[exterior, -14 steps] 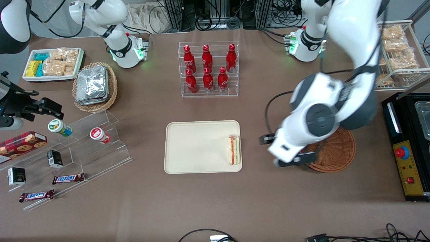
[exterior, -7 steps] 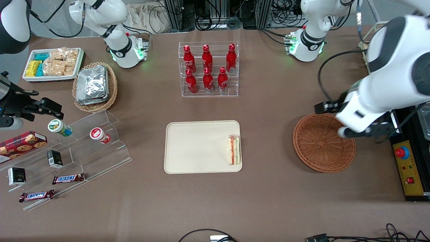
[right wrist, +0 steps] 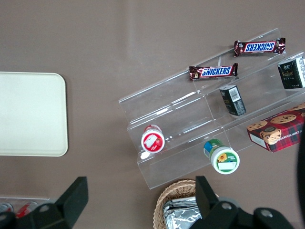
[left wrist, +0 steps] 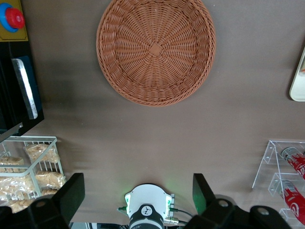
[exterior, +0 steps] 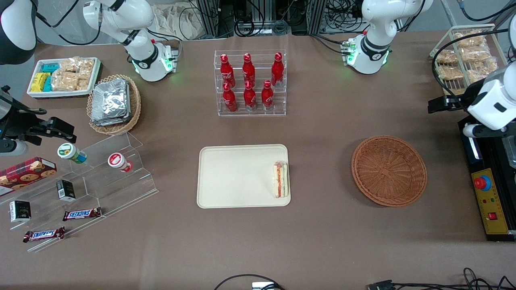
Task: Place sandwich from basket to tray
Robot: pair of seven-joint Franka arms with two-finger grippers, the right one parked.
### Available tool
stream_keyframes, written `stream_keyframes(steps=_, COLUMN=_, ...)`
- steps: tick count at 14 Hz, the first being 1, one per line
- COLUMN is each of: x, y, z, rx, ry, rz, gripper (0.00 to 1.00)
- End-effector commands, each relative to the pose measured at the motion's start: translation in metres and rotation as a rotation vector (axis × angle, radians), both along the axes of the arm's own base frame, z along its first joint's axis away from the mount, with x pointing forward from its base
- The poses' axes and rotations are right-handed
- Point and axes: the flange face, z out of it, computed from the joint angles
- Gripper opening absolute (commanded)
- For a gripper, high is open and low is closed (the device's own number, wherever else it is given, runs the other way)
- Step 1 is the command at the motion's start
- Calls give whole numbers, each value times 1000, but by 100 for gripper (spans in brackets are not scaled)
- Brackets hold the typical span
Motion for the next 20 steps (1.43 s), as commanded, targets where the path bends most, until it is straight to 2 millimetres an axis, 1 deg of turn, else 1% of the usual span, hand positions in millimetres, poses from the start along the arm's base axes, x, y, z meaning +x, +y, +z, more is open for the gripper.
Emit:
stream_keyframes(steps=1, x=-33, y=-12, z=-10, rx=16, ry=-80, rz=-17, gripper=100)
stream_keyframes(steps=2, x=-39, y=-15, z=-13, rx=21, ry=-95, rz=-24, gripper=100)
stream_keyframes(steps=3, x=-39, y=-19, z=-14, rx=21, ry=-94, rz=-28, gripper=100)
stream_keyframes(steps=8, x=-29, y=-18, z=4, rx=12, ry=-108, rz=-29, gripper=100)
stream_keyframes(steps=9, x=-28, y=-20, z=6, rx=12, ry=-111, rz=-31, gripper=100)
stream_keyframes(steps=11, x=-26, y=-34, z=12, rx=11, ry=-126, rz=-47, gripper=100)
stream_keyframes(steps=13, x=-25, y=-30, z=12, rx=9, ry=-121, rz=-49, gripper=100)
stream_keyframes(steps=15, x=-25, y=-27, z=6, rx=10, ry=-94, rz=-41, gripper=100)
stream_keyframes(steps=20, x=-26, y=-27, z=5, rx=12, ry=-88, rz=-35, gripper=100)
